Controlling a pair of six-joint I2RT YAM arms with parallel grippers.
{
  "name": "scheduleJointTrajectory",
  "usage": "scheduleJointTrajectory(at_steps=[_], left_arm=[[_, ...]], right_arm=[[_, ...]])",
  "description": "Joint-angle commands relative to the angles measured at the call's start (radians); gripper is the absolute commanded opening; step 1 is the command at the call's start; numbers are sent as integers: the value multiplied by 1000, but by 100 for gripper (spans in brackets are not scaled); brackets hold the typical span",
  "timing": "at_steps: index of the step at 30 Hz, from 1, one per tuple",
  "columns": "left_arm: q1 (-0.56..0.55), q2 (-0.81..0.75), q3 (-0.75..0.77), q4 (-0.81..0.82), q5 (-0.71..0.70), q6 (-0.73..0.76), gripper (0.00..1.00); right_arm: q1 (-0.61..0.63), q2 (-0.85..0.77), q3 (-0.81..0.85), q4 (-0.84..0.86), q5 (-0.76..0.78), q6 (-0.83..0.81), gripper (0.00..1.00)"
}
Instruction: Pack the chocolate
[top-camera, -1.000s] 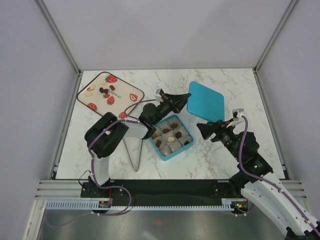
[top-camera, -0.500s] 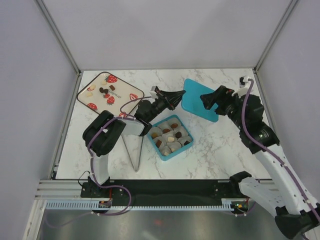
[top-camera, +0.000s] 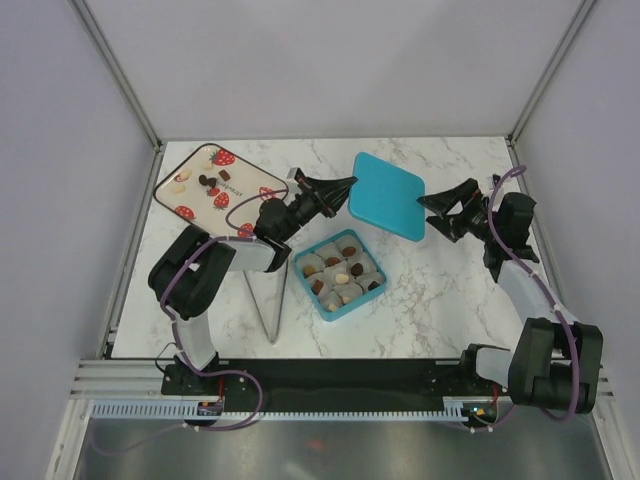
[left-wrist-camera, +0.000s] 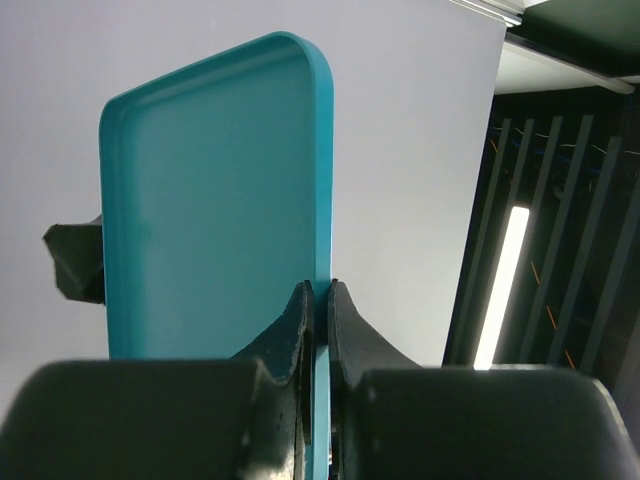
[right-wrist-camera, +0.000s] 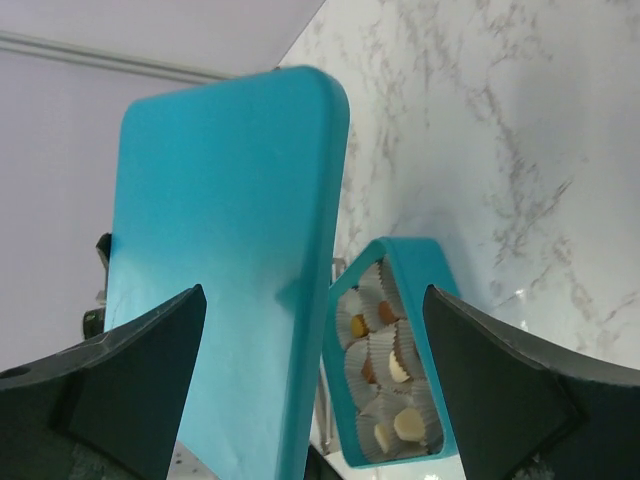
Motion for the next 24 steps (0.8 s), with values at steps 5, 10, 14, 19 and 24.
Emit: scheduleJointTrajectory(at_steps=[5,10,14,19,24], left_arm=[[-1,-41,13,375,19,-104,2],[-1,-44,11,375,38,-90,2],[0,-70,-39,375,69,-62,2],[36,-131,-192,373,123,-9,15],[120,-252,-389,326,181,76,33]], right_arm=[[38,-4,-141,493,-131,262,98],[50,17,-191,703,-162,340,88],[52,48,-165,714,-183,325,48],[56,79,-139,725,-216,309,14],[91,125,-41,685,-245,273,0]])
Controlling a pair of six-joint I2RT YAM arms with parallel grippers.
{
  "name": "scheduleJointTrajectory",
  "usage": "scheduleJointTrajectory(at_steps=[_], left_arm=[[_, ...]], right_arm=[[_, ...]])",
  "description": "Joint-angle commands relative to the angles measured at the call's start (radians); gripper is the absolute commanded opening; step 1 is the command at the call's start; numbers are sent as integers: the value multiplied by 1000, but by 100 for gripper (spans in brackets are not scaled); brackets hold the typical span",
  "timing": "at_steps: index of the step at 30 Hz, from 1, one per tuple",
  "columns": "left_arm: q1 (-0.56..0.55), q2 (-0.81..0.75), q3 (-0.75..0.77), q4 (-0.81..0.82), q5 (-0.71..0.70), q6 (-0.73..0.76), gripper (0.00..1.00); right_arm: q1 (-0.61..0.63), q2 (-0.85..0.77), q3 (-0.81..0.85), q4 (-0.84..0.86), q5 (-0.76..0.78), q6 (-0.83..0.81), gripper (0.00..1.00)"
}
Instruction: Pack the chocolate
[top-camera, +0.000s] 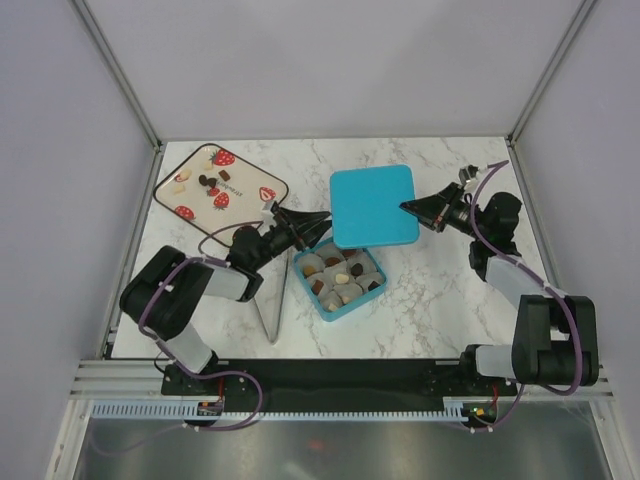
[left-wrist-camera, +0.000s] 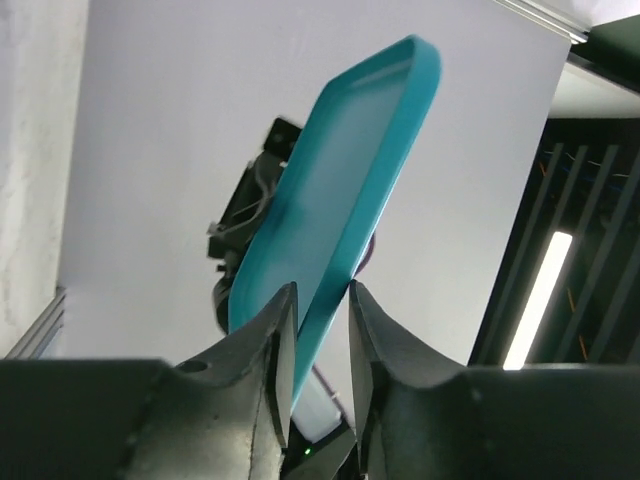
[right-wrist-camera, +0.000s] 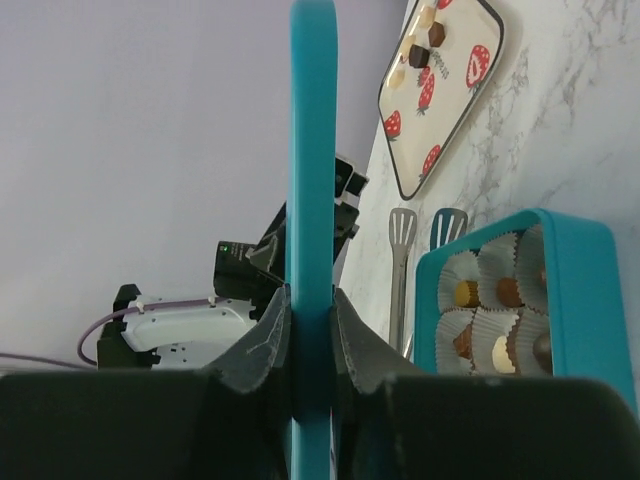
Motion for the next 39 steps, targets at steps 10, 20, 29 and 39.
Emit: scheduleJointTrajectory(at_steps=[10,20,29,39], left_arm=[[275,-723,-132,-737,199,522,57],[278,-1037,217,-1660,-65,1120,65],[278,-977,90,-1618,70,1152,63],[273,-968,-13,-1561,105,1155,58]], right_arm=[[175,138,259,-167,-87,-230,0],[376,242,315,-645,-53,-613,0],[407,302,318,-767,-38,-721,0],[407,342,324,-756,-44,-745,0]])
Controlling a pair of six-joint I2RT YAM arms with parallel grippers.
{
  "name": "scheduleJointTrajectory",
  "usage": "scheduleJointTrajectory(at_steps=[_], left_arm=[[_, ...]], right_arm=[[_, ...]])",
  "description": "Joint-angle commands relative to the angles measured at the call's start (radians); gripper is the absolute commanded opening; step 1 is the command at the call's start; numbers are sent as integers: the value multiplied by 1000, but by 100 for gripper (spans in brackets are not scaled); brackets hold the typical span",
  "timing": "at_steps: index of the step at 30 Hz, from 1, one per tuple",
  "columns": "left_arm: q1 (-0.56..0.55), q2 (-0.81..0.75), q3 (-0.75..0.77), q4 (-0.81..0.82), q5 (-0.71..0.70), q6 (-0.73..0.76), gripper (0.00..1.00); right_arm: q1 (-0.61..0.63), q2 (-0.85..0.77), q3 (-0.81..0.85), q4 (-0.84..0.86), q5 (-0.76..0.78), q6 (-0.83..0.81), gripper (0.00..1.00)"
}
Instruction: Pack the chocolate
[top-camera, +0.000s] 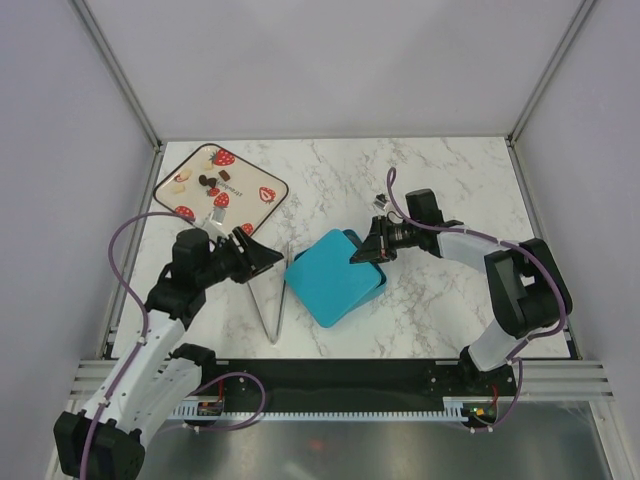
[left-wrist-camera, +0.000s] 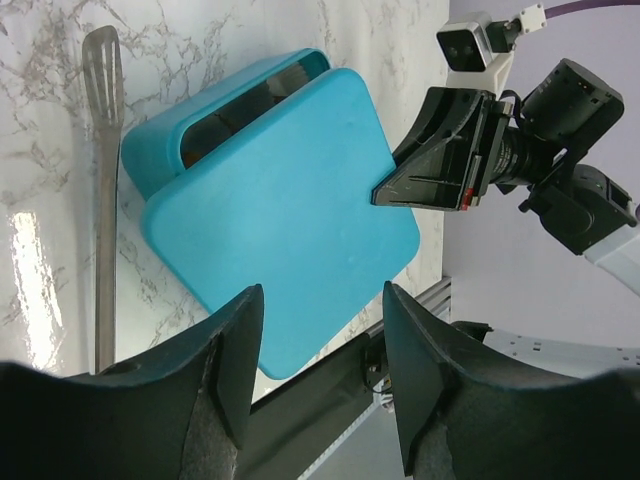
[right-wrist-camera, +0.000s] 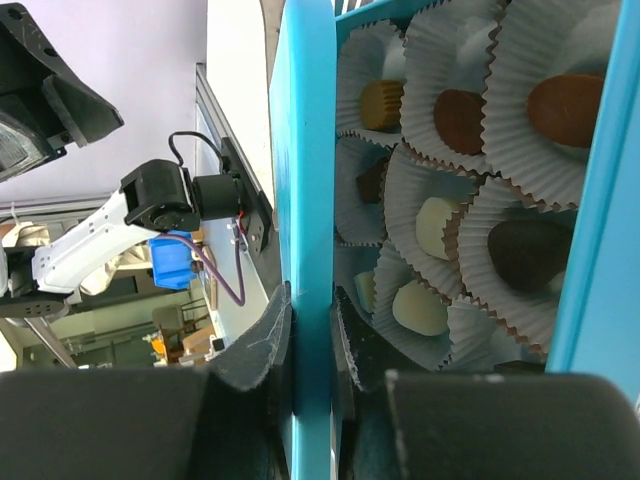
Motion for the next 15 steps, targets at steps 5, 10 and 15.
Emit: scheduleJointTrajectory(at_steps=[5,10,15], left_arm=[[2,-16,-70,45,34,56,57],[-1,-5,-91,50,44,70,56],[-9,0,-108,50,45,73,50]], right_arm=[[-2,-6,62,21,-22,-26,0],[-14,-2,82,57,-34,6,0],[-23,-6,88,79,-45,23,0]])
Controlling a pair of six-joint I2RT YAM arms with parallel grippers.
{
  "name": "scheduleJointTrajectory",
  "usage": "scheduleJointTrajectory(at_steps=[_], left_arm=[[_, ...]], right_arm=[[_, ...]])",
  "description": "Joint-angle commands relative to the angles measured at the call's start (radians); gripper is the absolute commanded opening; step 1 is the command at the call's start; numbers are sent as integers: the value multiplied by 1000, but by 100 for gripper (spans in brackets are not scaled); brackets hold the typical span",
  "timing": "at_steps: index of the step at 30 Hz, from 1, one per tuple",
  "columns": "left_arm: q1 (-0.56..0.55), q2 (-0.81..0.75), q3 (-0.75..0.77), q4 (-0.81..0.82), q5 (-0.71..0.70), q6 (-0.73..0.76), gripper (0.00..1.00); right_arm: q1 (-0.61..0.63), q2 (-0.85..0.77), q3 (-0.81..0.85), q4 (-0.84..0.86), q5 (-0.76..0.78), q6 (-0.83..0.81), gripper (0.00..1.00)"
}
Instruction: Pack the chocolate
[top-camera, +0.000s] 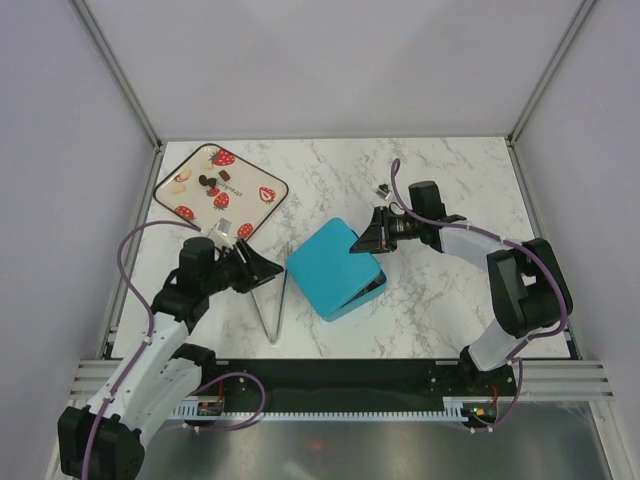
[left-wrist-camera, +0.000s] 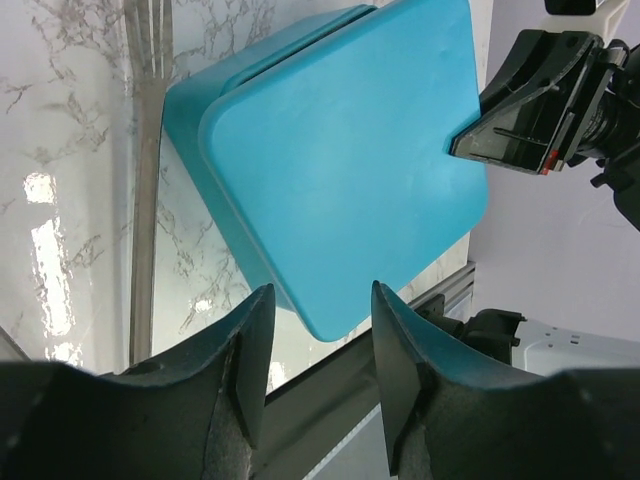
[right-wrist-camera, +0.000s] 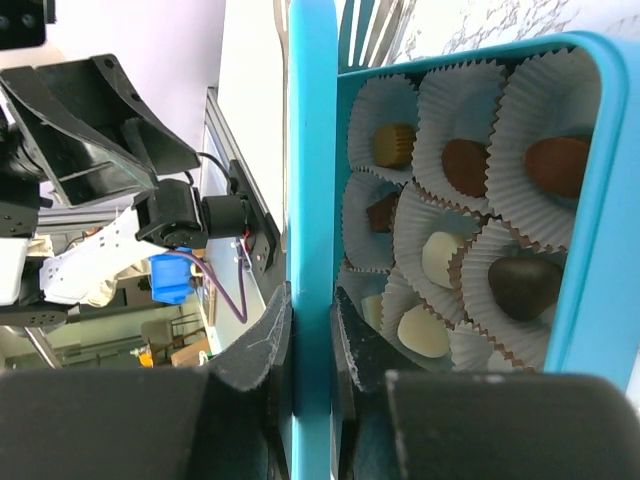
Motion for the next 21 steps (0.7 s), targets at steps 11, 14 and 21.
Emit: scheduleJointTrajectory(at_steps=[11,14,21], left_arm=[[-46,67,-59,79,32,41,45],[-61,96,-70,112,29,34,42],[-115,184,-84,175,15,17,35]], right_arm=[[-34,18,13,58,-42,1,0],[-38,25,5,58,-39,1,0],[-51,35,-7,60,-30,-6,0]])
